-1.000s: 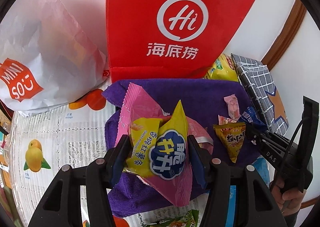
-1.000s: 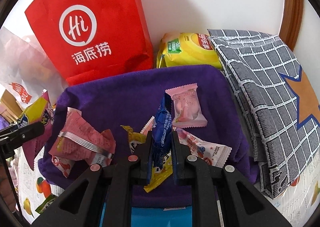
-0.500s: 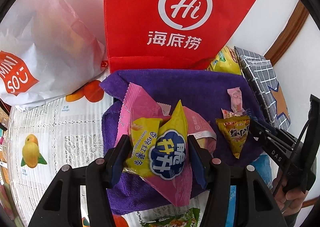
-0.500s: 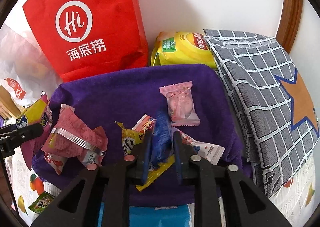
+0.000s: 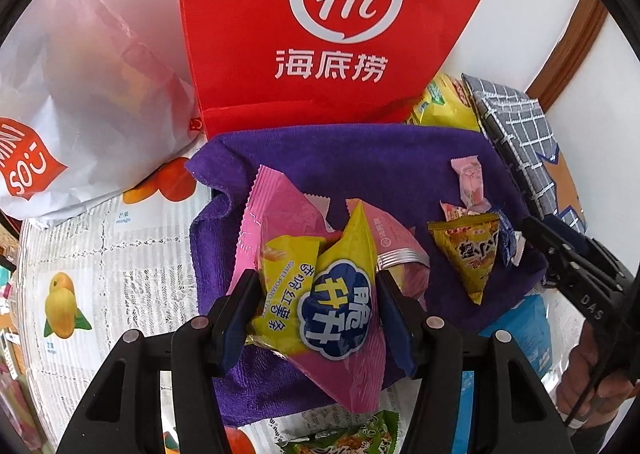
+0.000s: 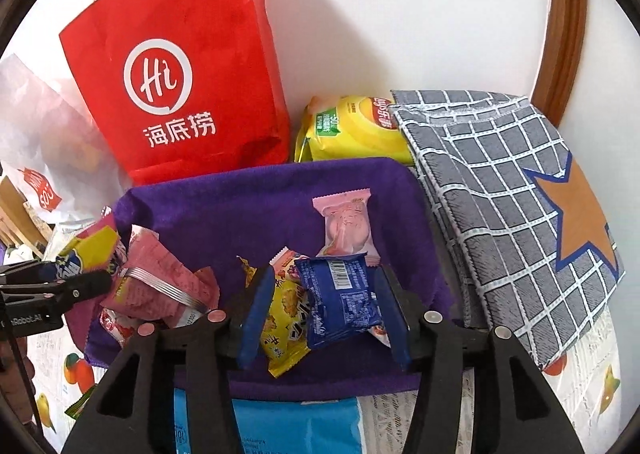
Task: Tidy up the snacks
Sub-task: 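Lower the blue packet onto the towel and open the right gripper while the left lowers its bag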
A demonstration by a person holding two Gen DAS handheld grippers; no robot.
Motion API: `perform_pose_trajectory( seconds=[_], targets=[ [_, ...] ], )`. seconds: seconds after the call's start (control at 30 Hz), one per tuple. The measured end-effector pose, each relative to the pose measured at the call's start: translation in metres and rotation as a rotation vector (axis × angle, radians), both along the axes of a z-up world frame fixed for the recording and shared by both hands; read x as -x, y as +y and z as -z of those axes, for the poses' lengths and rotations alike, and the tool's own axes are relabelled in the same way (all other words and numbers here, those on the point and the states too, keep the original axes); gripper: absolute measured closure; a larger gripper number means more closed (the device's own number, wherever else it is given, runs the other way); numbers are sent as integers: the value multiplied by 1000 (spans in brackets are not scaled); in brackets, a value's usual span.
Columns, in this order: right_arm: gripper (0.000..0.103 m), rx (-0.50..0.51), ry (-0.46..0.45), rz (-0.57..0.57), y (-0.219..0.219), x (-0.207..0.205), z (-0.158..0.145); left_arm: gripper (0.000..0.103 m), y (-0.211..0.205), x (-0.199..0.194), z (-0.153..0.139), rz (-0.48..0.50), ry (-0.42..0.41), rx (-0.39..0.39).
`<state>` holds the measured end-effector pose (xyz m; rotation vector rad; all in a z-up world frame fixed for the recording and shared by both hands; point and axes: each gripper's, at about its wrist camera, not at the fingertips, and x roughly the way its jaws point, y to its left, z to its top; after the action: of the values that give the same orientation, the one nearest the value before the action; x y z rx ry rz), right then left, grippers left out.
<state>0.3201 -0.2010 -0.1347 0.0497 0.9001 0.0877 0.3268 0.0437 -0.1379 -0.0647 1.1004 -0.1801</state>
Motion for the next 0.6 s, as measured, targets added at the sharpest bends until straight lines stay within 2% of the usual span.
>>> perform_pose_trajectory(
  seconds=[0.4,0.6],
  targets=[
    [51,-30,17,48,-12,11,1,44,-1,2,-6,21,-20,12],
    [51,-16,24,50,-12,14,1,29,-4,5,-16,28,-52,22]
  ],
)
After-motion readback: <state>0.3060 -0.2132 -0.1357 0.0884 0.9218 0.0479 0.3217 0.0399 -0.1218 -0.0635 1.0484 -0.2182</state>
